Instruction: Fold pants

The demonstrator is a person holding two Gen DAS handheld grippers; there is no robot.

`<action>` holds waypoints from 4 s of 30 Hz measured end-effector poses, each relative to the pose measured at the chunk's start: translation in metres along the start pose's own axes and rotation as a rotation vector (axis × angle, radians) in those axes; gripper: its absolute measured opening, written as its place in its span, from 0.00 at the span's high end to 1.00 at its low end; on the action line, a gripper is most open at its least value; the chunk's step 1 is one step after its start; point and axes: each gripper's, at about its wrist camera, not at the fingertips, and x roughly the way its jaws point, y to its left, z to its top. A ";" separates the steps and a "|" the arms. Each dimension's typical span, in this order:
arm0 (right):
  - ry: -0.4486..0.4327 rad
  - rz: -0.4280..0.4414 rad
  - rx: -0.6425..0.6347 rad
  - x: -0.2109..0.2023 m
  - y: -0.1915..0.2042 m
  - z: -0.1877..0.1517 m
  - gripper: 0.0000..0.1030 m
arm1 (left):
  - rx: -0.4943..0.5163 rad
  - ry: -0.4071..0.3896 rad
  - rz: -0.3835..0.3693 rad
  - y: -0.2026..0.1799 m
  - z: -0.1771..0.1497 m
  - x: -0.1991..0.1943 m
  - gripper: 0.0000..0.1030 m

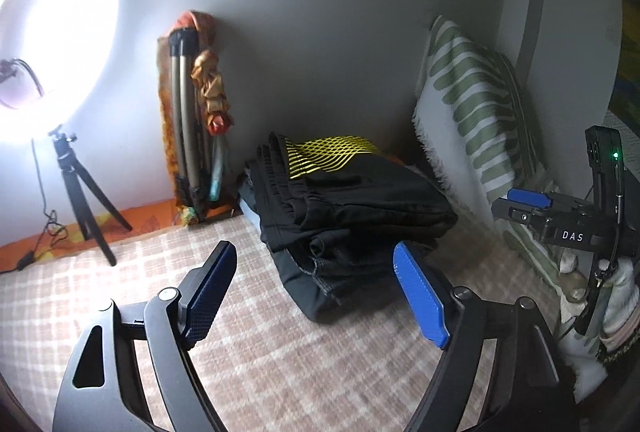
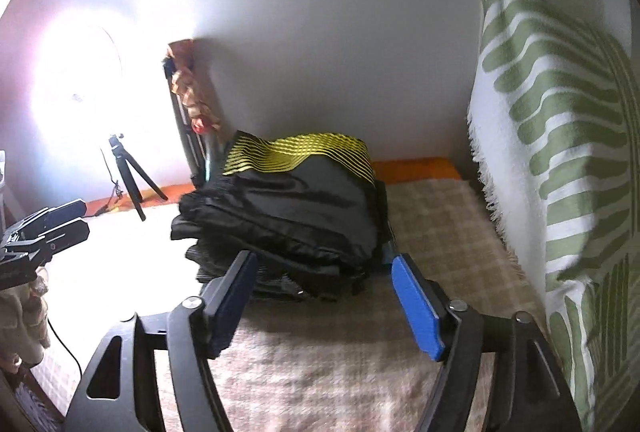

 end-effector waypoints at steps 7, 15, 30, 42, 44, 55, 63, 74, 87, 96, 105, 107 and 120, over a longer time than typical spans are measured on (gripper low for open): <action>-0.051 -0.032 -0.023 -0.039 0.029 -0.017 0.21 | 0.006 -0.042 0.013 -0.006 -0.012 -0.042 0.21; -0.107 -0.060 -0.016 -0.073 0.052 -0.036 0.10 | 0.007 -0.082 0.030 -0.011 -0.031 -0.080 0.20; -0.167 -0.127 0.009 -0.083 0.095 -0.083 0.00 | 0.030 -0.114 0.121 0.004 -0.076 -0.114 0.07; -0.181 -0.146 0.021 -0.068 0.102 -0.097 0.00 | 0.032 -0.115 0.157 0.016 -0.099 -0.113 0.04; -0.179 -0.143 0.027 -0.064 0.101 -0.098 0.00 | 0.034 -0.105 0.156 0.018 -0.102 -0.110 0.04; -0.163 -0.141 0.002 -0.048 0.115 -0.100 0.00 | 0.006 -0.143 0.166 0.028 -0.106 -0.117 0.04; -0.155 -0.142 -0.020 -0.043 0.121 -0.102 0.00 | 0.002 -0.151 0.178 0.028 -0.106 -0.121 0.02; -0.159 -0.149 0.006 -0.044 0.116 -0.103 0.00 | 0.001 -0.153 0.178 0.028 -0.106 -0.122 0.01; -0.158 -0.148 -0.001 -0.043 0.119 -0.103 0.00 | -0.002 -0.155 0.178 0.028 -0.105 -0.123 0.01; -0.160 -0.145 0.000 -0.043 0.120 -0.104 0.00 | 0.004 -0.160 0.180 0.025 -0.105 -0.125 0.01; -0.160 -0.145 0.000 -0.043 0.121 -0.104 0.00 | 0.002 -0.160 0.177 0.023 -0.104 -0.126 0.01; -0.159 -0.143 0.001 -0.043 0.120 -0.104 0.00 | 0.002 -0.160 0.177 0.023 -0.104 -0.126 0.01; -0.153 -0.137 -0.005 -0.041 0.122 -0.104 0.00 | -0.009 -0.156 0.178 0.024 -0.104 -0.125 0.01</action>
